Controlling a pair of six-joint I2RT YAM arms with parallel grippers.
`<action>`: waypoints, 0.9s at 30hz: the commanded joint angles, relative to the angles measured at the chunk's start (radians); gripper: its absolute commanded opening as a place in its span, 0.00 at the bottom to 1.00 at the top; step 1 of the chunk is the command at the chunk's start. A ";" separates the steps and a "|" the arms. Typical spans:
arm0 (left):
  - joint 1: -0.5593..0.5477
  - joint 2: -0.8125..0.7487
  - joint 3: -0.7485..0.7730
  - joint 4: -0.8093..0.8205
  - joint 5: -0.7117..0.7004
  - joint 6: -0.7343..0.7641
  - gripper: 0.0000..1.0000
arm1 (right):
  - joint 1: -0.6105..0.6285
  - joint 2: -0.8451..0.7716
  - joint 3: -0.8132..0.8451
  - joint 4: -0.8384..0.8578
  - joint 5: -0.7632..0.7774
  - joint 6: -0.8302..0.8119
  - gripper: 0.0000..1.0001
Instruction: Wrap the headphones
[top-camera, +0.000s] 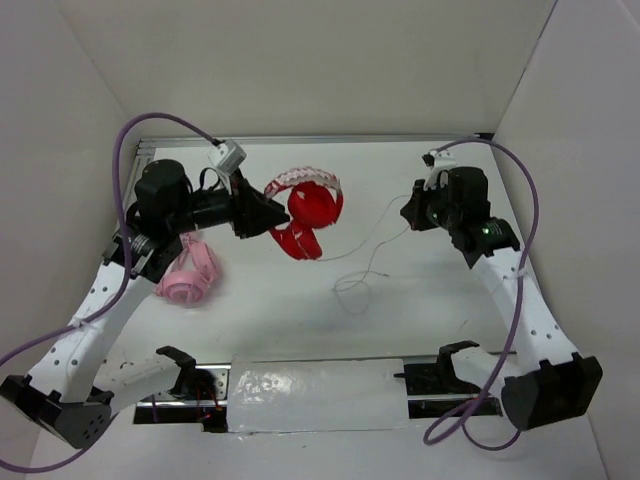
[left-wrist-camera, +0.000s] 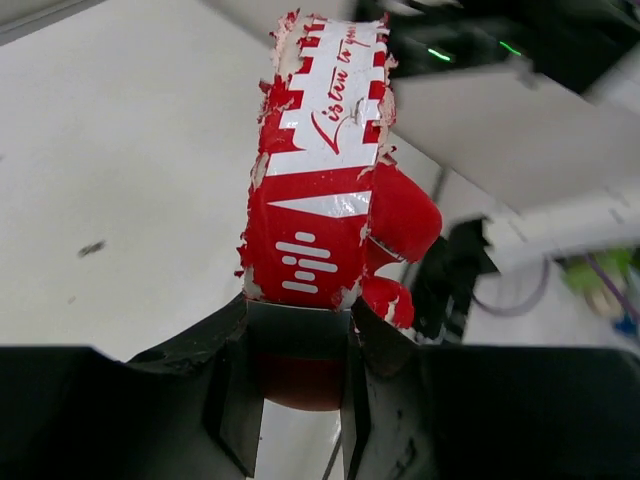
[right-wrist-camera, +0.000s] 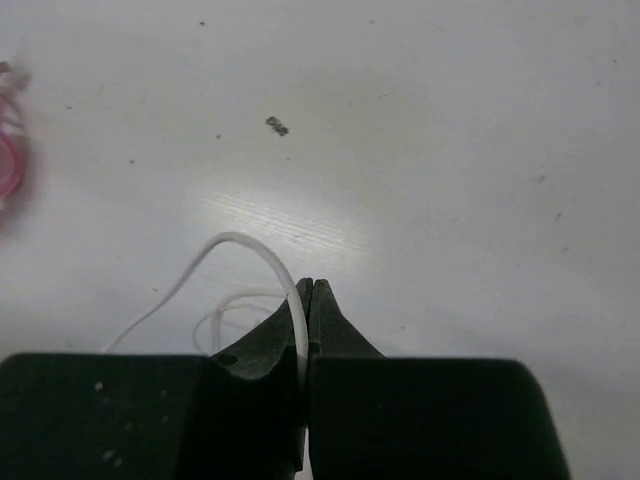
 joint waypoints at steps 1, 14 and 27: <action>-0.005 -0.058 -0.031 0.143 0.475 0.140 0.00 | -0.057 0.083 0.139 -0.011 -0.092 -0.146 0.00; -0.376 0.132 -0.041 -0.016 0.147 0.315 0.00 | -0.001 0.462 0.814 -0.321 0.038 -0.318 0.00; -0.371 0.531 0.161 -0.255 -0.463 0.125 0.00 | 0.249 0.331 0.752 -0.315 0.299 -0.334 0.00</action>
